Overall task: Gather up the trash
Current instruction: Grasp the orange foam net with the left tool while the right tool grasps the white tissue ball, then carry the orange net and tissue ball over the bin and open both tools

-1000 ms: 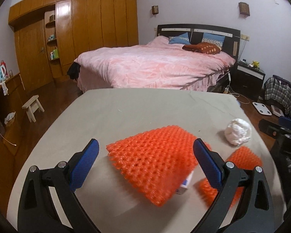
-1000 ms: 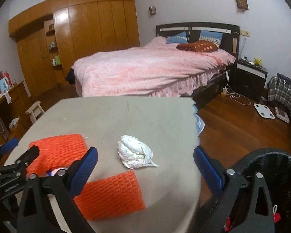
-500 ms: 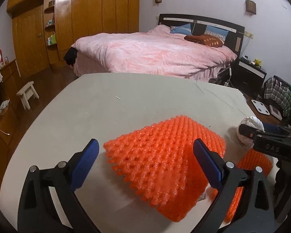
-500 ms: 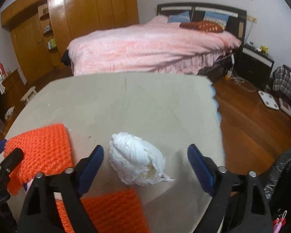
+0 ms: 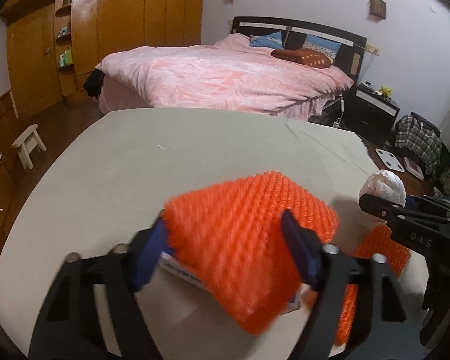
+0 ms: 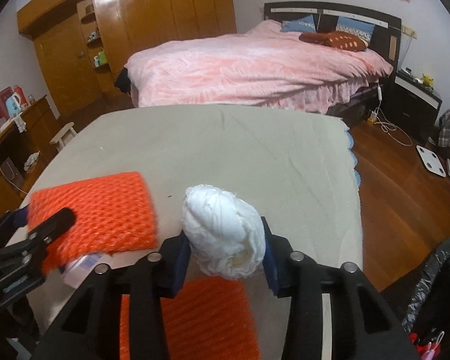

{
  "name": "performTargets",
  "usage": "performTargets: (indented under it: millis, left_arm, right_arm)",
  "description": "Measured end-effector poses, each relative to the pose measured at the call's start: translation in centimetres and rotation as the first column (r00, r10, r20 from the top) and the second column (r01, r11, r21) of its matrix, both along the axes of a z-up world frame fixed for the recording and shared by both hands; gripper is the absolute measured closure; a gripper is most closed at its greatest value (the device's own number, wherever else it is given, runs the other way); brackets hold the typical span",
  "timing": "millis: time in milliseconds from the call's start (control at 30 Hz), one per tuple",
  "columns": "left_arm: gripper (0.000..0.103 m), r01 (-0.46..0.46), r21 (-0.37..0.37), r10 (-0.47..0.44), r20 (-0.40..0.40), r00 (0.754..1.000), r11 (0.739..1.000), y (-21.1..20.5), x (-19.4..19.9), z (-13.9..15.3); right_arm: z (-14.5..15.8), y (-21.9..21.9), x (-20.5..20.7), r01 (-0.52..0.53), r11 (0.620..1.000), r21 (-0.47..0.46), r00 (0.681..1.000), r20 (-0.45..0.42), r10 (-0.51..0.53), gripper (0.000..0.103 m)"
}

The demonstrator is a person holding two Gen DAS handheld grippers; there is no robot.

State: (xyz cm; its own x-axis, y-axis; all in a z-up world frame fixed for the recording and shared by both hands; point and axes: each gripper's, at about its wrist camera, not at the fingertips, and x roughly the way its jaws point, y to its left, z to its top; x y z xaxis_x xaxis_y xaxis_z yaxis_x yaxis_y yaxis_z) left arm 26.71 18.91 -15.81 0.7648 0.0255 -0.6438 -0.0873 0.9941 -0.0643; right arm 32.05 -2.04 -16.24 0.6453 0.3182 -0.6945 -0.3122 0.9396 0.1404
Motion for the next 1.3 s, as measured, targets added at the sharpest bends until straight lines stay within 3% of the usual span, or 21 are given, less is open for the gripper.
performTargets:
  millis: [167,367,767,933,1300]
  left_arm:
    - [0.068,0.038,0.012,-0.038,0.014,0.999,0.999,-1.1,0.1,0.0]
    - [0.078,0.040,0.024,-0.041,0.038,0.998,0.999,-1.9,-0.2,0.5]
    - [0.079,0.042,0.019,-0.044,0.196,0.980,0.999,-4.3,-4.8,6.0]
    - [0.079,0.057,0.022,-0.060,0.214,0.975,0.998,-6.2,-7.0,7.5]
    - [0.079,0.111,0.017,-0.113,0.200,0.973,0.994,-10.5,-12.0,7.6]
  right_arm:
    - [0.9,-0.1,-1.2,-0.008,1.000,0.023,1.000,0.015,0.007,0.061]
    - [2.5,-0.3,-3.2,-0.019,0.999,0.028,0.998,0.058,0.017,0.061]
    - [6.6,-3.0,-6.9,-0.015,0.996,0.083,0.989,0.147,0.002,0.061]
    - [7.9,-4.2,-8.5,-0.014,0.996,0.090,0.985,0.172,-0.002,0.061]
    - [8.8,-7.9,-14.0,0.003,0.997,0.081,0.983,0.181,-0.018,0.061]
